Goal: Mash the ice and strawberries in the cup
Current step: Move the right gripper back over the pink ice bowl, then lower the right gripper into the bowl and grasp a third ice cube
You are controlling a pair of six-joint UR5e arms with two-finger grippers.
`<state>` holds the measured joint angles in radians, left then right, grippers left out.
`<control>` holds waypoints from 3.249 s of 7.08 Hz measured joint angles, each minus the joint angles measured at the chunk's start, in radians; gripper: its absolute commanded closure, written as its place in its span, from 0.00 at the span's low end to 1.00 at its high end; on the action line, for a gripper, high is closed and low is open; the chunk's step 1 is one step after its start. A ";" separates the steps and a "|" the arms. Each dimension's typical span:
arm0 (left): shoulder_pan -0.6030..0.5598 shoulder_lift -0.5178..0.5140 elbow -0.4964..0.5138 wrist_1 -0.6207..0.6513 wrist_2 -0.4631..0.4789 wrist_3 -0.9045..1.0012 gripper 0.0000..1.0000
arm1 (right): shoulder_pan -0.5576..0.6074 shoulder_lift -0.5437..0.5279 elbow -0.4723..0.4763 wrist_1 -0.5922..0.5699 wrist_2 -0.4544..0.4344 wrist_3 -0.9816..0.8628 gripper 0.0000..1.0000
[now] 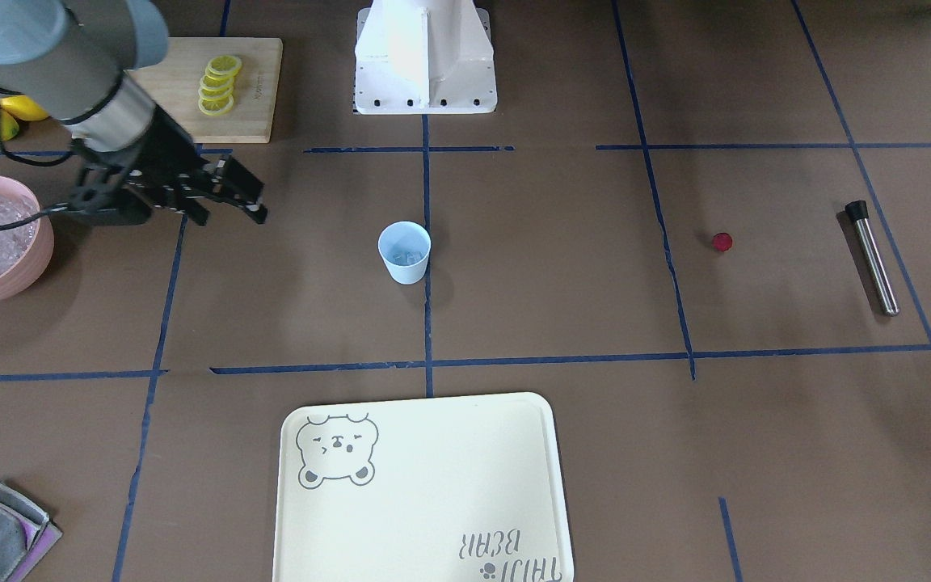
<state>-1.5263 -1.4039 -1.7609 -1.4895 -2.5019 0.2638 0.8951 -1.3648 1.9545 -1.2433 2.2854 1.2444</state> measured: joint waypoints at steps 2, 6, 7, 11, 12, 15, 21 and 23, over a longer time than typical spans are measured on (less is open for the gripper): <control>0.000 0.001 -0.001 0.000 -0.011 0.000 0.00 | 0.179 -0.238 0.013 0.003 0.092 -0.380 0.01; 0.000 0.004 -0.003 0.000 -0.035 0.000 0.00 | 0.287 -0.387 -0.073 0.005 0.035 -0.855 0.00; 0.000 0.004 -0.003 0.000 -0.035 0.000 0.00 | 0.287 -0.390 -0.083 0.006 0.023 -0.889 0.00; 0.000 0.006 -0.003 0.000 -0.037 0.000 0.00 | 0.252 -0.398 -0.110 0.007 -0.046 -0.909 0.02; 0.000 0.006 -0.003 0.000 -0.037 0.000 0.00 | 0.232 -0.398 -0.120 0.008 -0.056 -0.906 0.04; 0.000 0.006 -0.003 0.000 -0.036 0.000 0.00 | 0.210 -0.404 -0.153 0.009 -0.064 -0.907 0.26; 0.000 0.035 -0.040 0.000 -0.037 0.000 0.00 | 0.208 -0.411 -0.169 0.007 -0.064 -0.906 1.00; 0.000 0.038 -0.043 0.000 -0.037 0.000 0.00 | 0.209 -0.395 -0.119 0.000 -0.045 -0.885 1.00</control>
<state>-1.5263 -1.3656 -1.8040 -1.4895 -2.5387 0.2638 1.1040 -1.7596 1.8352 -1.2431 2.2408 0.3590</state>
